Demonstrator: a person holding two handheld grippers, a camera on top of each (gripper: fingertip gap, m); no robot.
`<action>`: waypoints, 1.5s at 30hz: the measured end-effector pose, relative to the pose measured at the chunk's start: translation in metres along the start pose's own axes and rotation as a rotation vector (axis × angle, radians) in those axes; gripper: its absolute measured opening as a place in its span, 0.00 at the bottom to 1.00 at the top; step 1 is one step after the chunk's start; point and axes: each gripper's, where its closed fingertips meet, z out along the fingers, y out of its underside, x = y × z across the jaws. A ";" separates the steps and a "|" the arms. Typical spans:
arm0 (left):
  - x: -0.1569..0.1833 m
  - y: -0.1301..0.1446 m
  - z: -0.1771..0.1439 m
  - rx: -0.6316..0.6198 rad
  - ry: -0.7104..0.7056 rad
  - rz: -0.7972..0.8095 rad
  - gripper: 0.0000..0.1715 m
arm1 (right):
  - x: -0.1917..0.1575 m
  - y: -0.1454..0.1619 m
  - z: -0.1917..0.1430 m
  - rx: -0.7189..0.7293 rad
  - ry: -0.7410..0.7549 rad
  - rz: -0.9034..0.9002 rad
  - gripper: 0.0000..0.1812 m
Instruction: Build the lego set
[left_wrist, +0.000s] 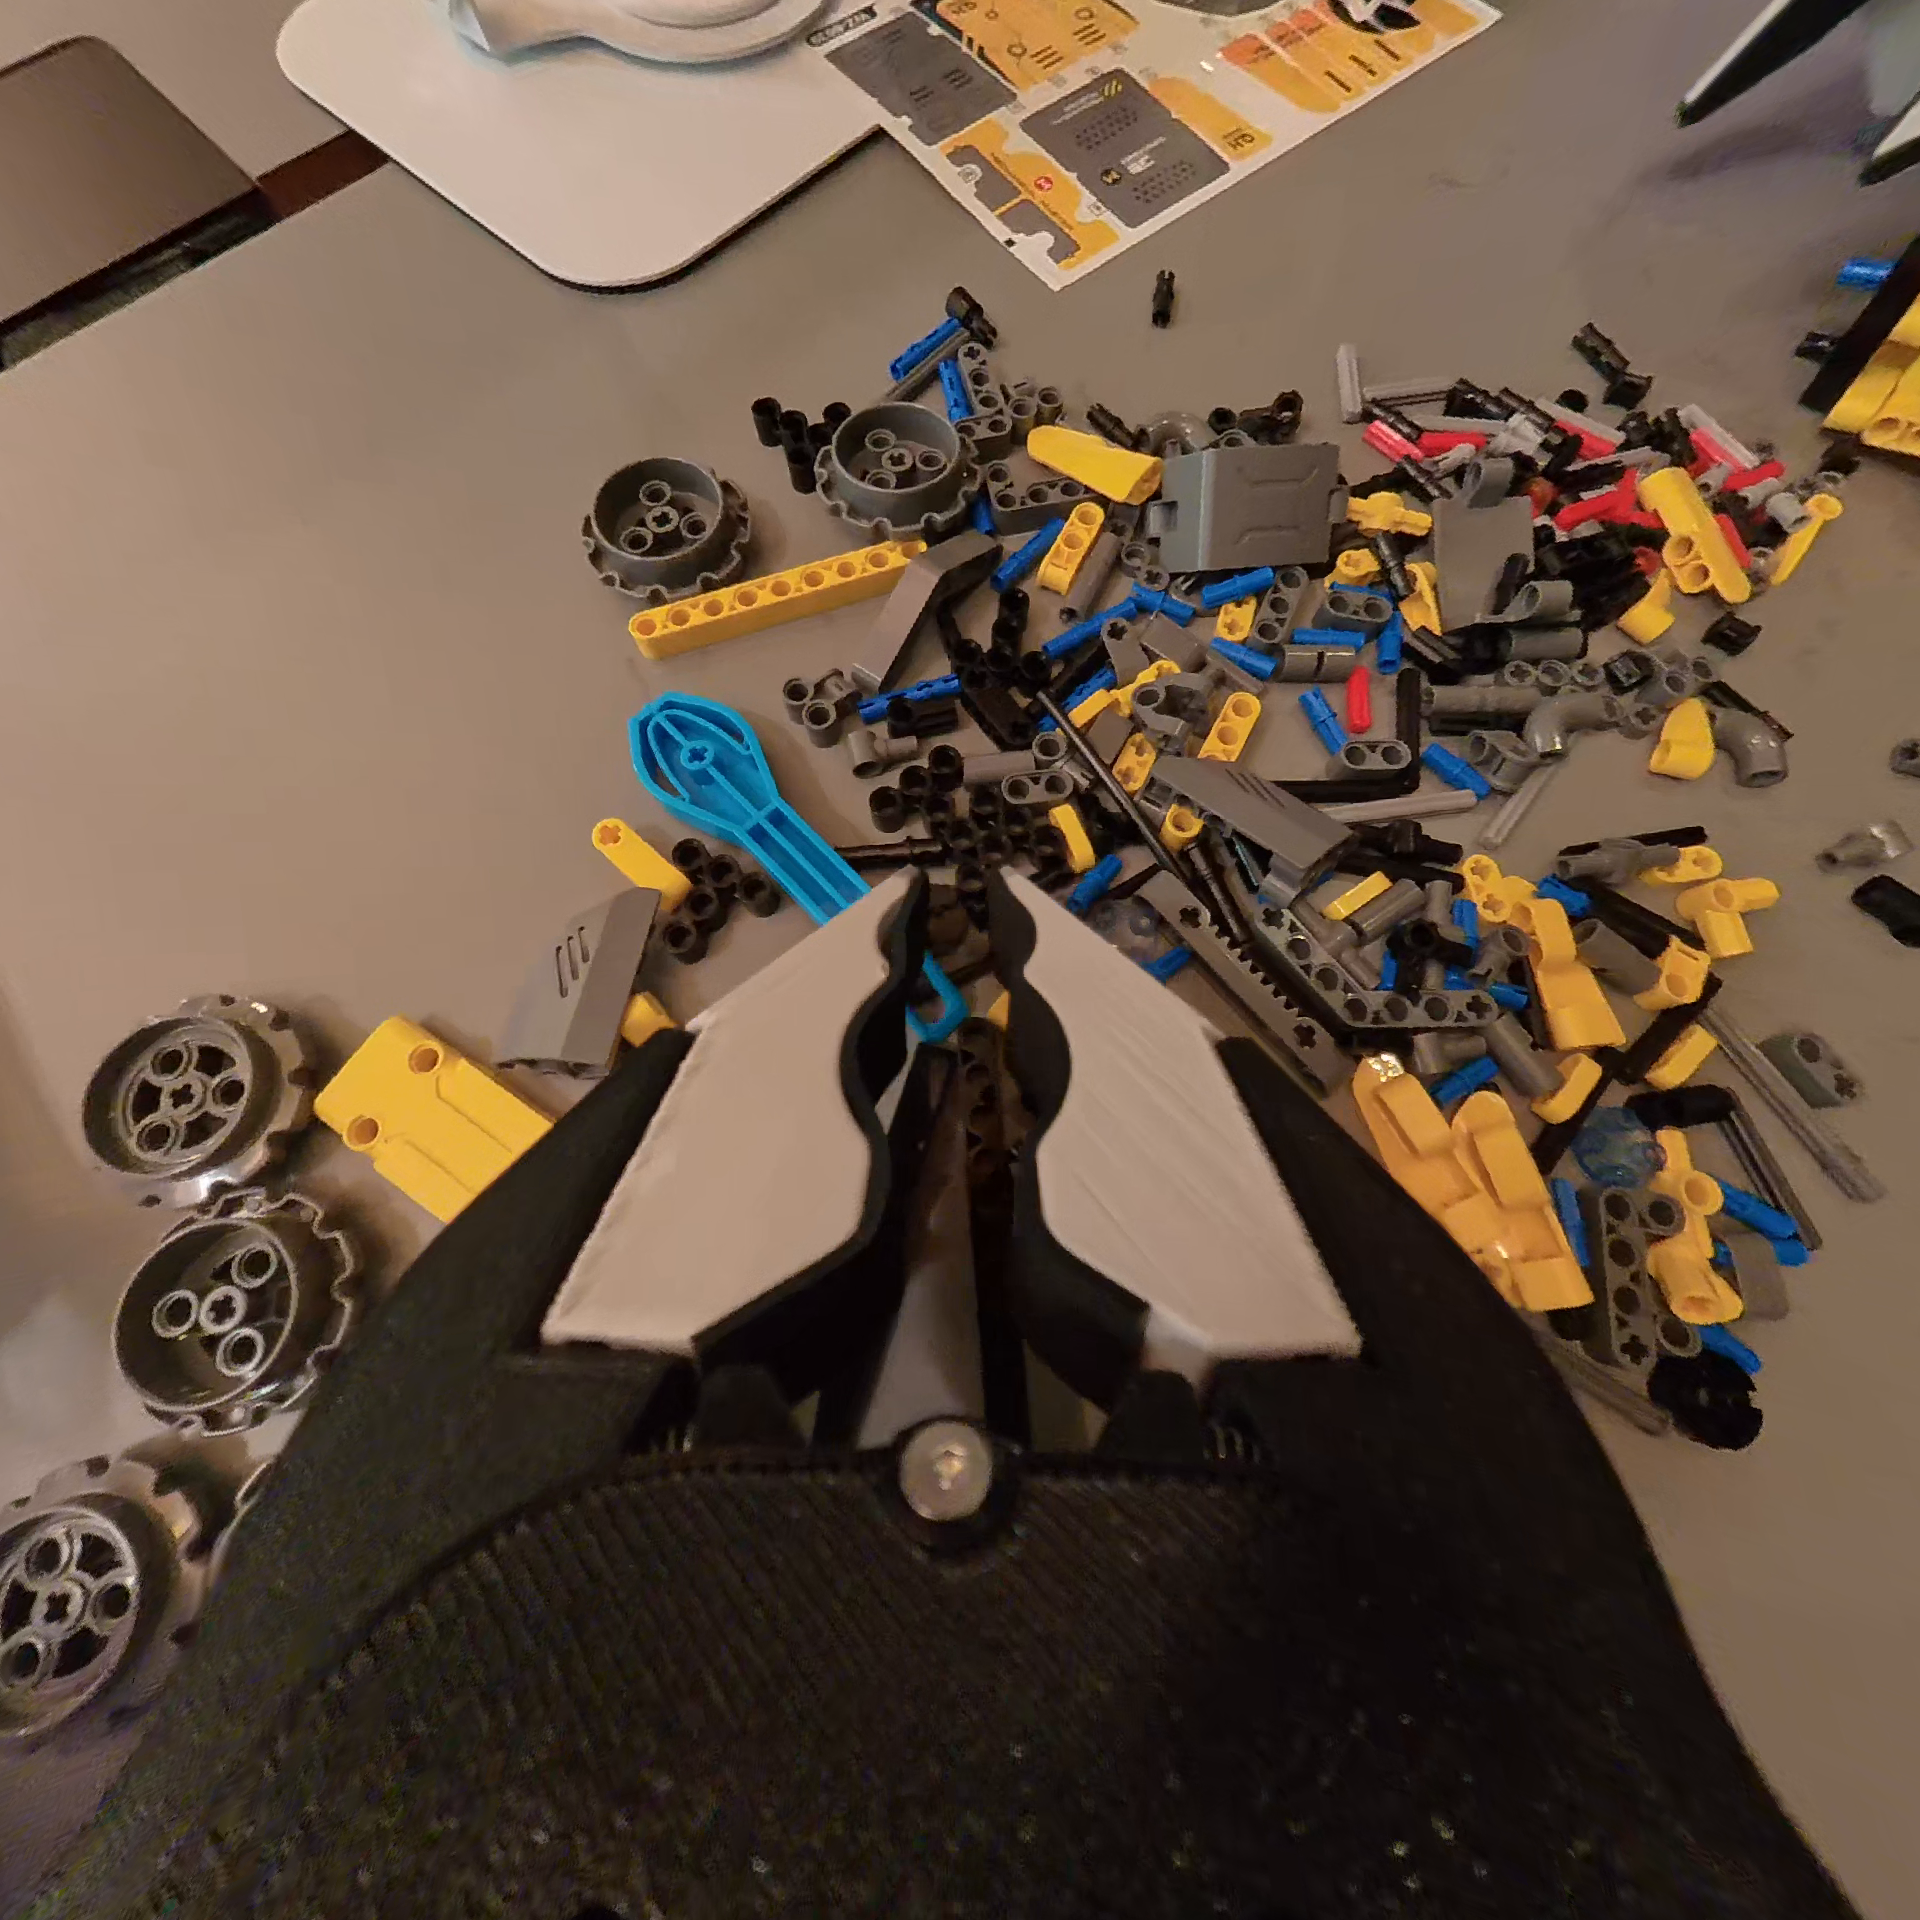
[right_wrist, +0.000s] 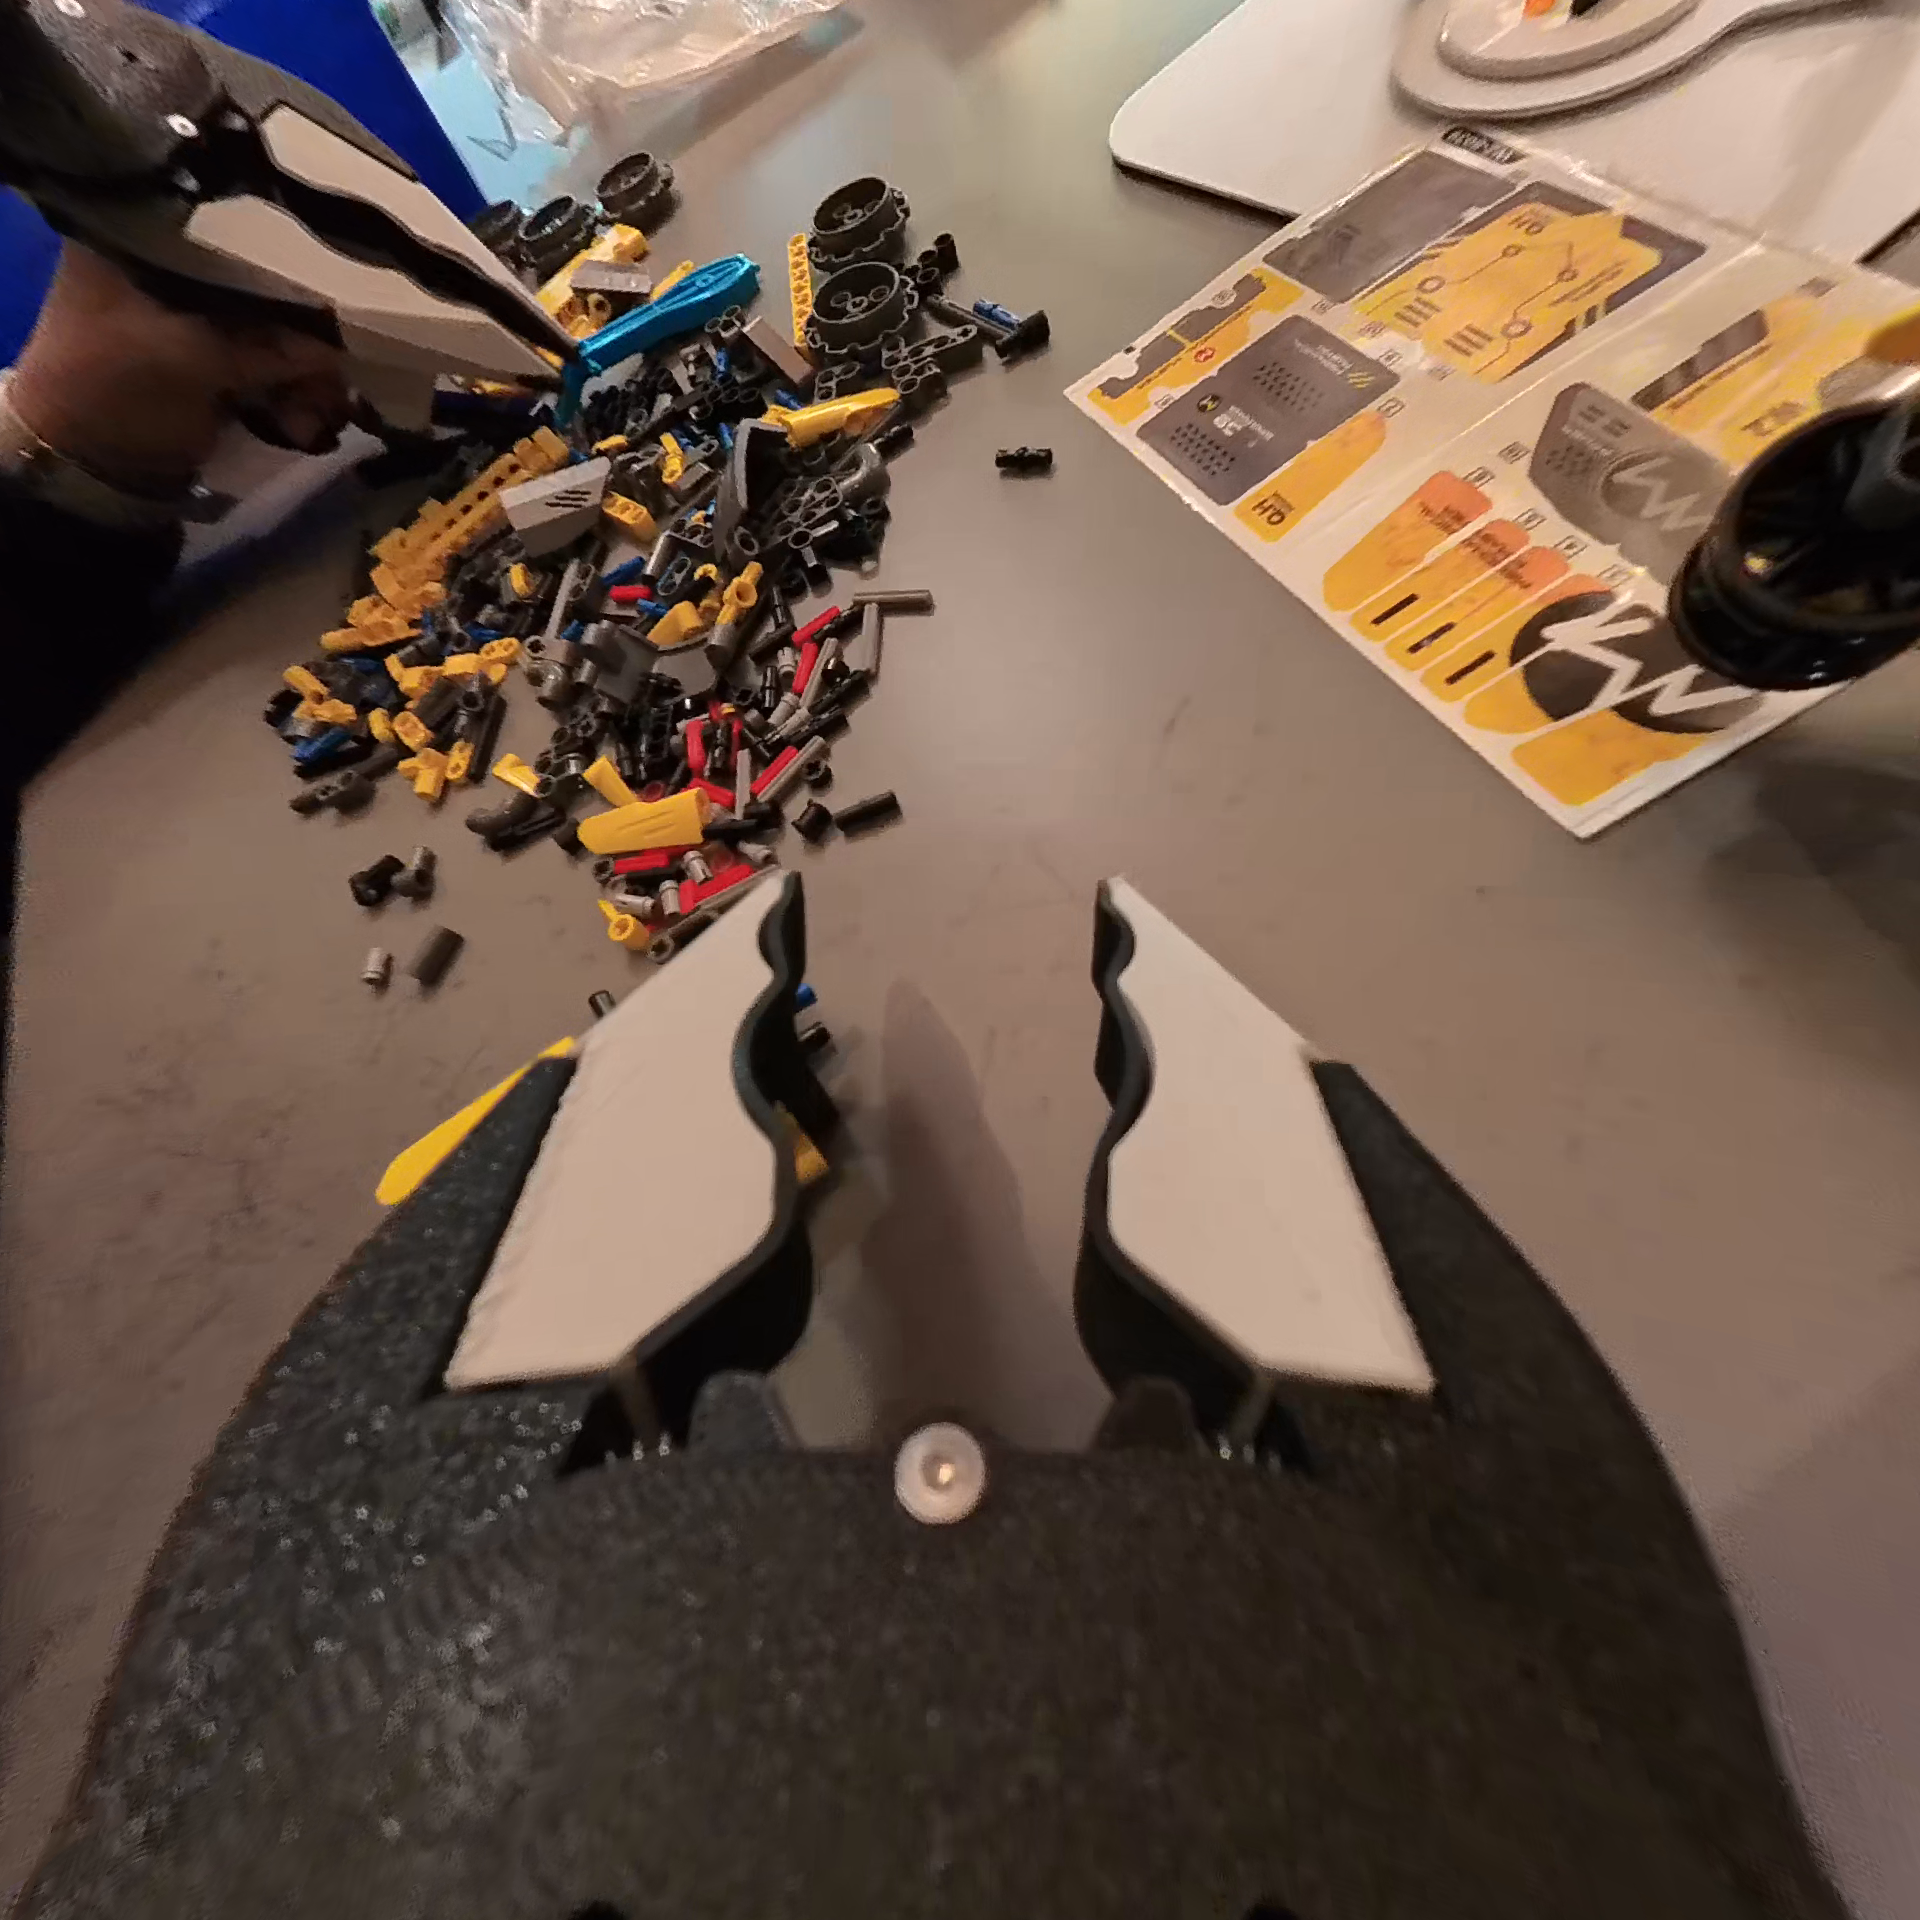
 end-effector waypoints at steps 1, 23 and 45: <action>-0.002 0.001 0.000 -0.006 -0.018 0.007 0.03 | -0.001 0.000 0.000 0.002 -0.020 0.018 0.30; -0.025 -0.058 -0.052 0.410 -0.200 0.071 0.29 | 0.034 -0.038 -0.033 0.219 0.390 -0.212 0.41; -0.019 -0.053 -0.046 0.390 -0.131 0.049 0.32 | 0.038 -0.040 -0.044 0.278 0.543 -0.308 0.36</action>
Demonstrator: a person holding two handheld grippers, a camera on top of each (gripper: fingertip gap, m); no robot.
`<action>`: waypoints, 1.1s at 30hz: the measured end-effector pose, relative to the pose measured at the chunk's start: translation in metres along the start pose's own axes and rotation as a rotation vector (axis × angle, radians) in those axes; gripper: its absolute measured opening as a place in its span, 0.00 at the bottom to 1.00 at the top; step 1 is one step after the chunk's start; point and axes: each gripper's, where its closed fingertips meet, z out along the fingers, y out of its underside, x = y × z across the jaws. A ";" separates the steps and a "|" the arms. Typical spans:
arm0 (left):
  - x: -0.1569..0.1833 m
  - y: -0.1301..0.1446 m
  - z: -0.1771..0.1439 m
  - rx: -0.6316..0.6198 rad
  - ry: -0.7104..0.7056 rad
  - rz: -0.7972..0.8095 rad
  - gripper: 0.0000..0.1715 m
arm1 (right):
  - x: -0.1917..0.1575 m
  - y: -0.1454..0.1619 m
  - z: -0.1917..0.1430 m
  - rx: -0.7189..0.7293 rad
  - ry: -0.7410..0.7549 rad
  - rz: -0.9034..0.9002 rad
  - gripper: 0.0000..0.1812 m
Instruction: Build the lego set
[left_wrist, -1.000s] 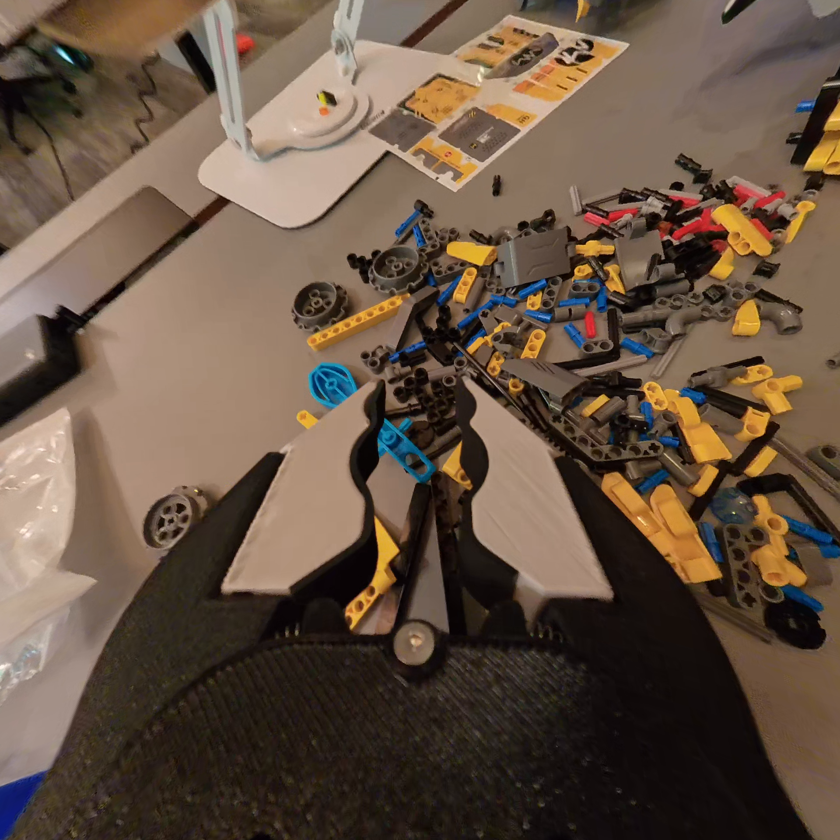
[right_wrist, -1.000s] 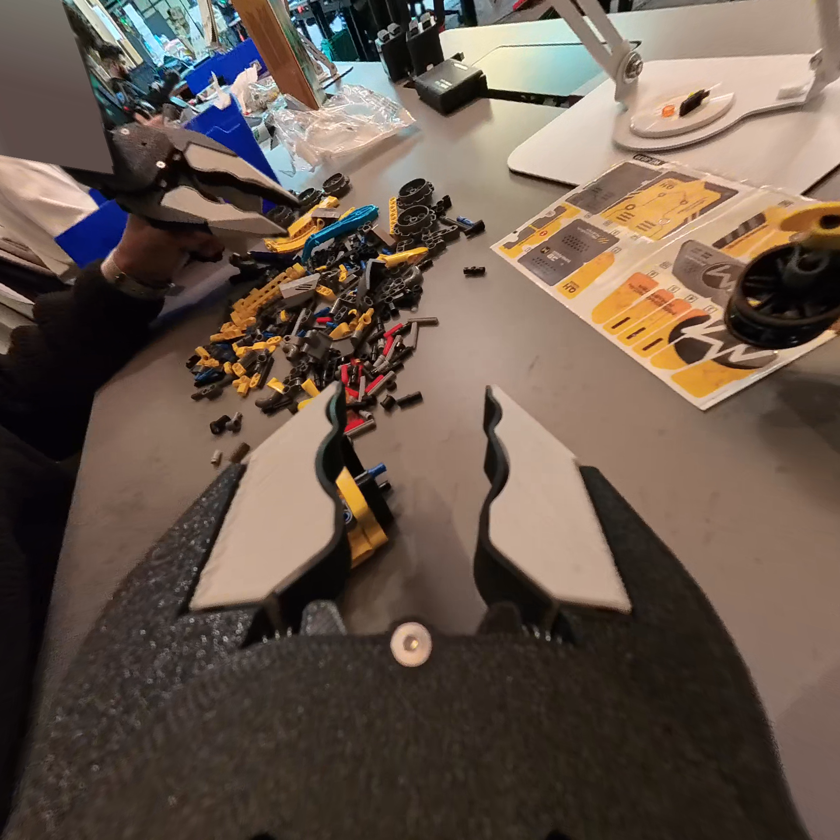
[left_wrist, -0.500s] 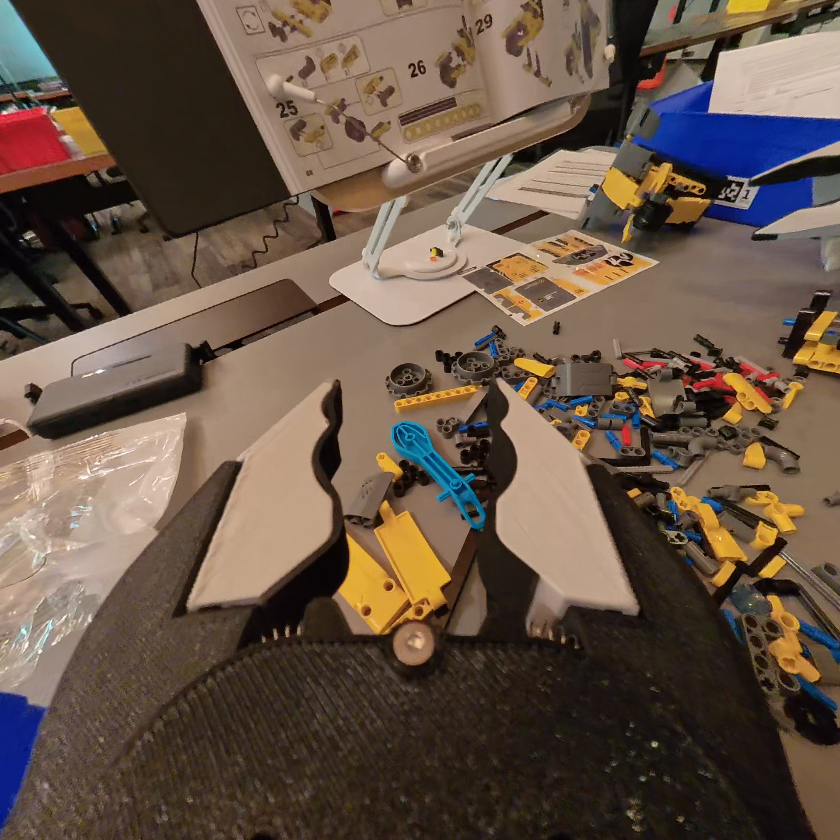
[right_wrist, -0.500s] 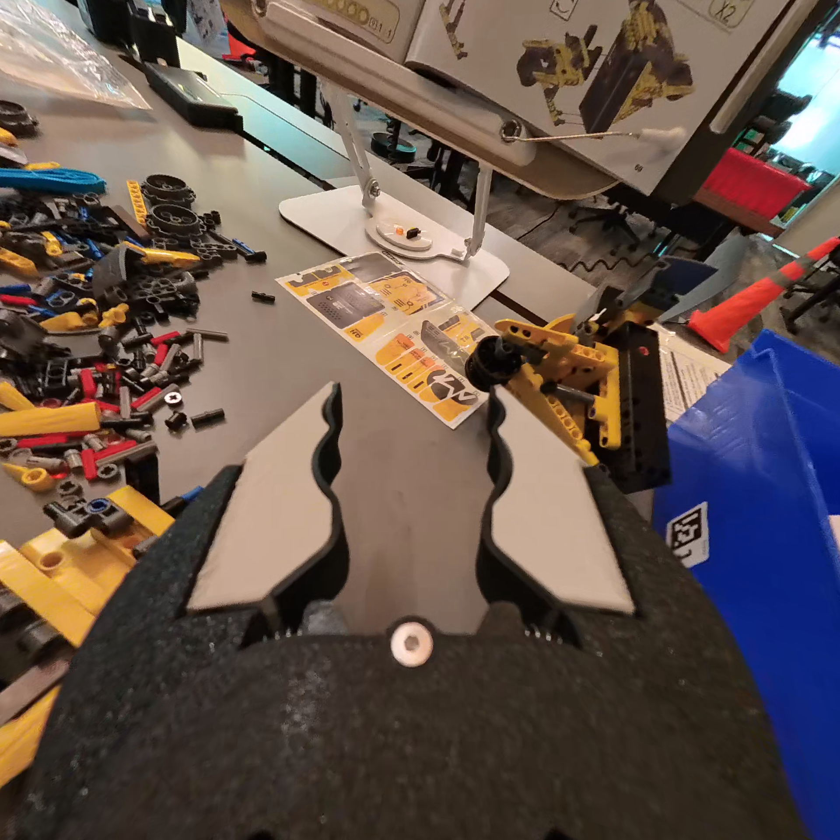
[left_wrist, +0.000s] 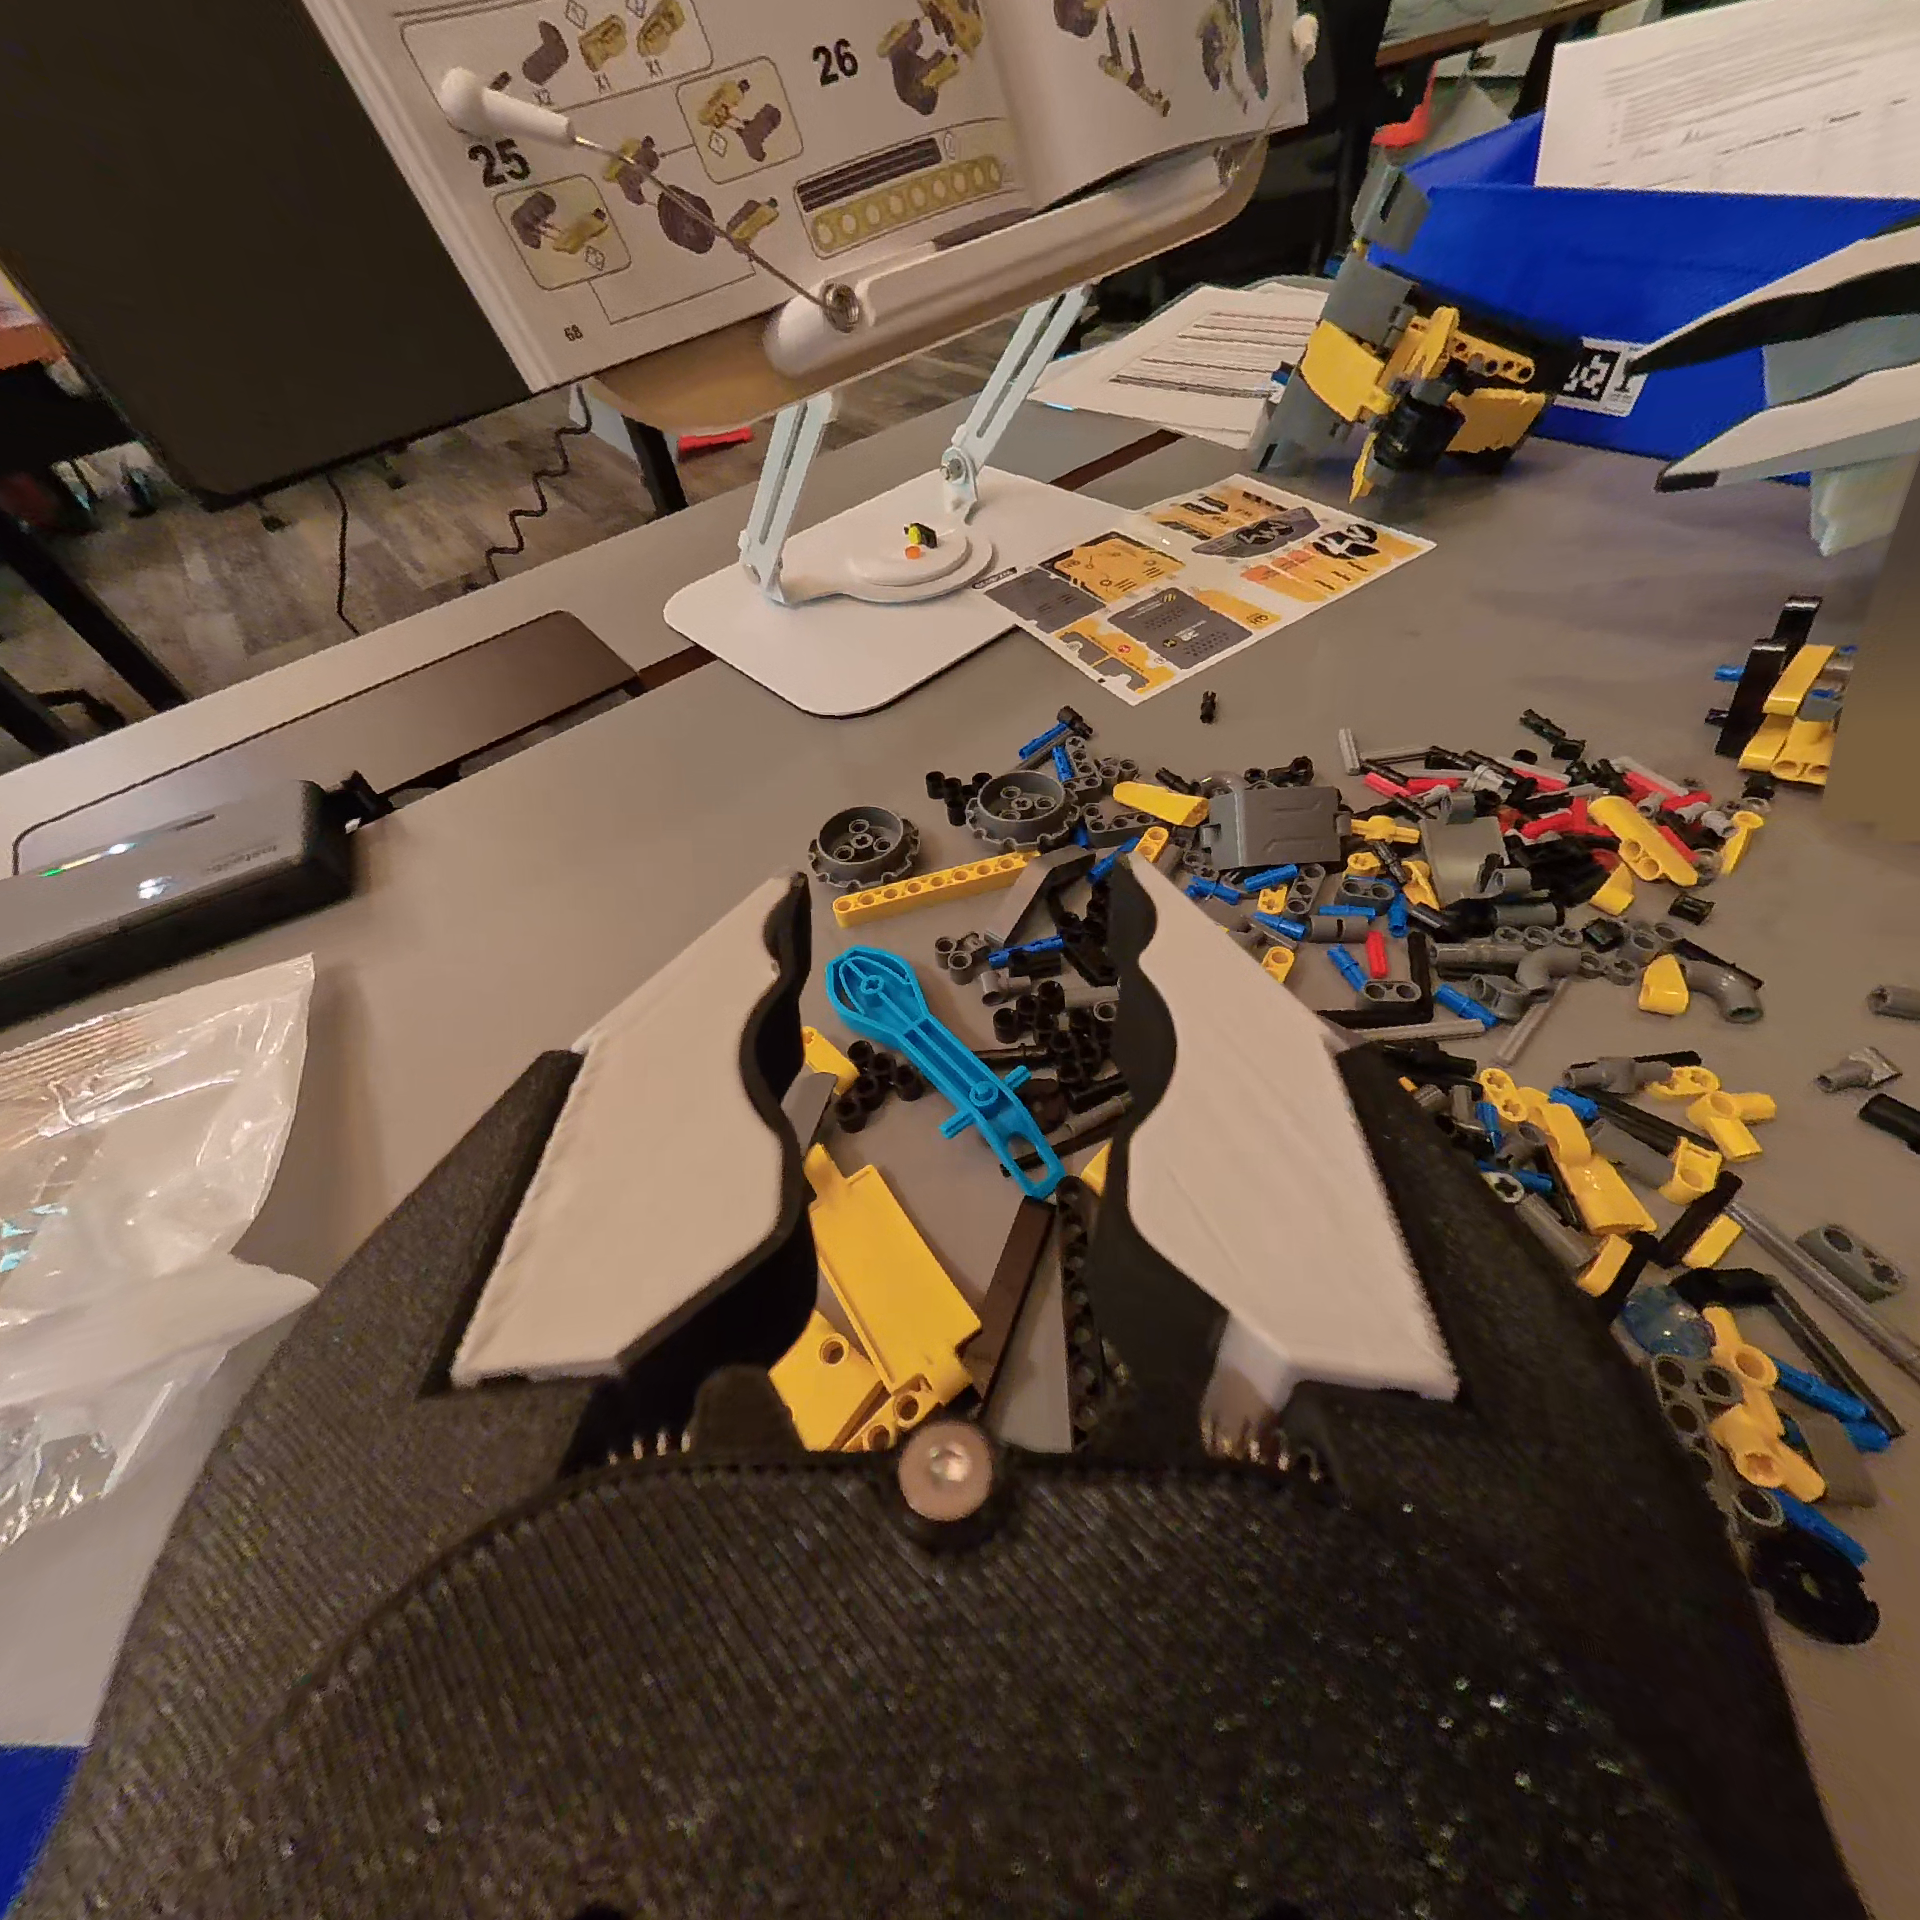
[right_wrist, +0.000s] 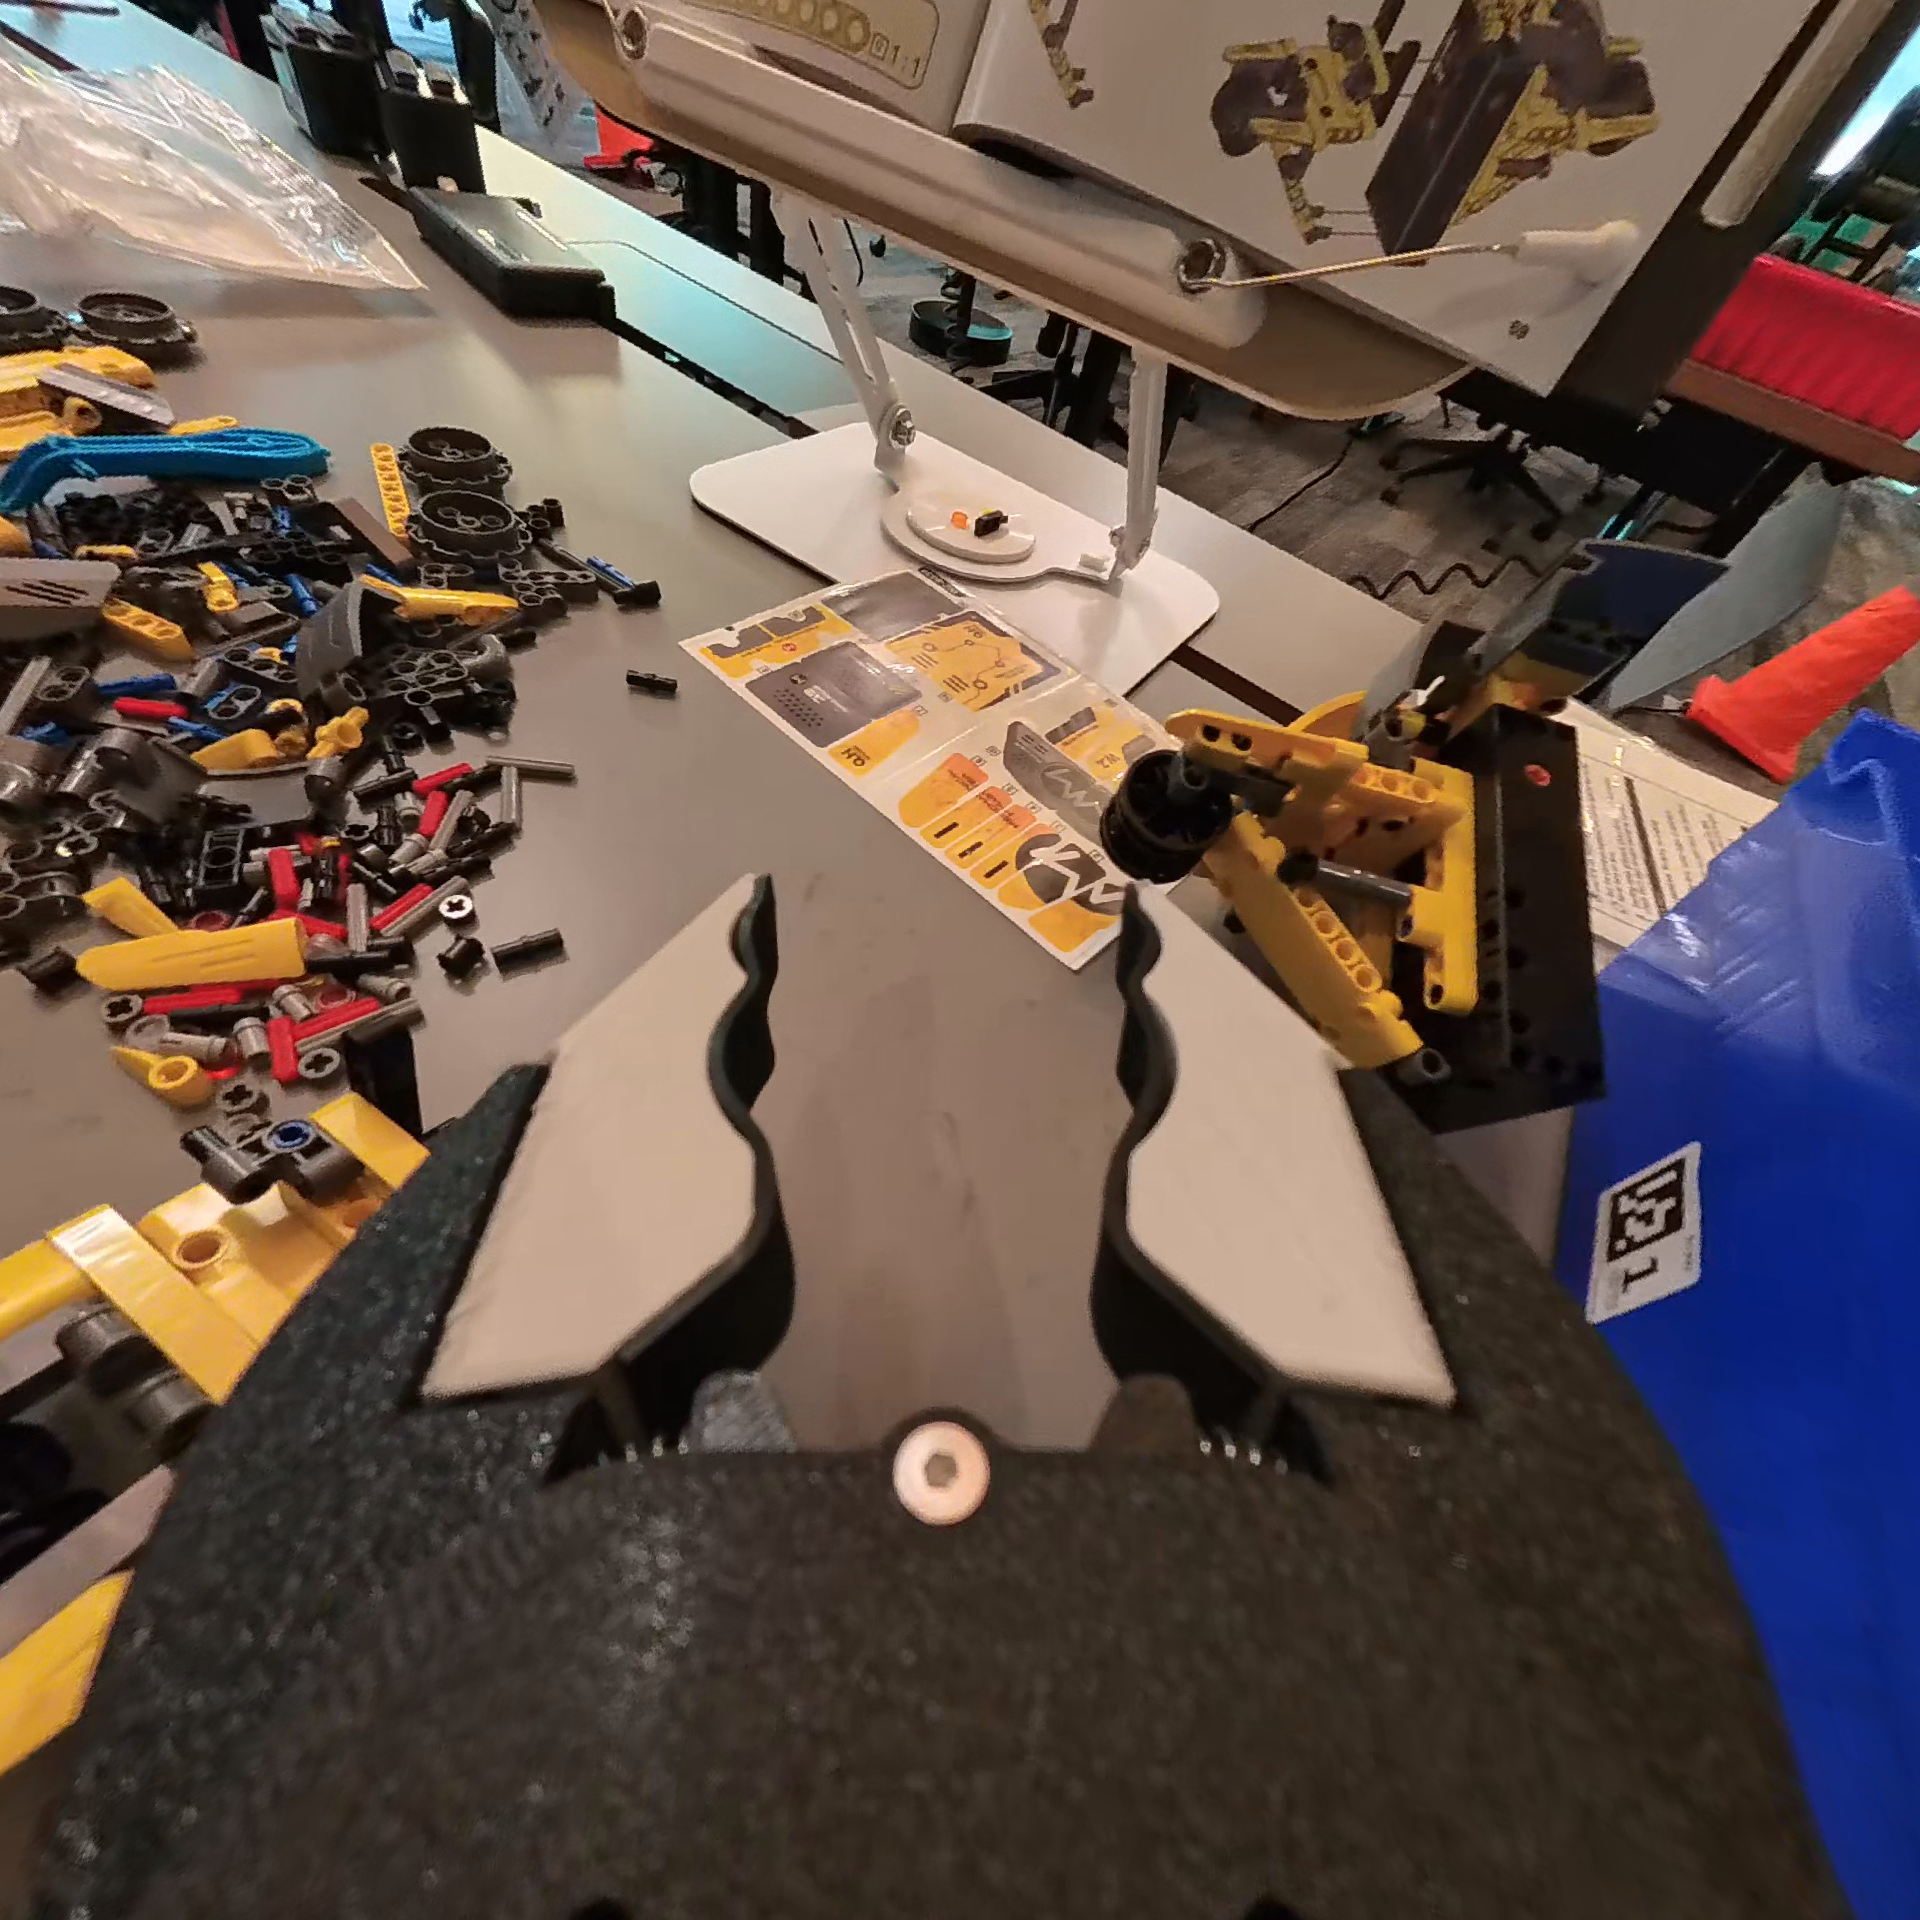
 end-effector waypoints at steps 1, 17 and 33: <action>0.000 -0.001 0.000 0.005 0.003 -0.007 0.32 | 0.001 -0.001 -0.001 0.007 0.000 0.007 0.36; -0.001 0.004 0.001 -0.020 -0.002 -0.001 0.31 | 0.010 -0.004 -0.005 0.045 -0.044 0.153 0.39; -0.001 0.003 0.000 -0.022 -0.019 0.038 0.28 | 0.012 -0.004 -0.006 0.054 -0.089 0.208 0.35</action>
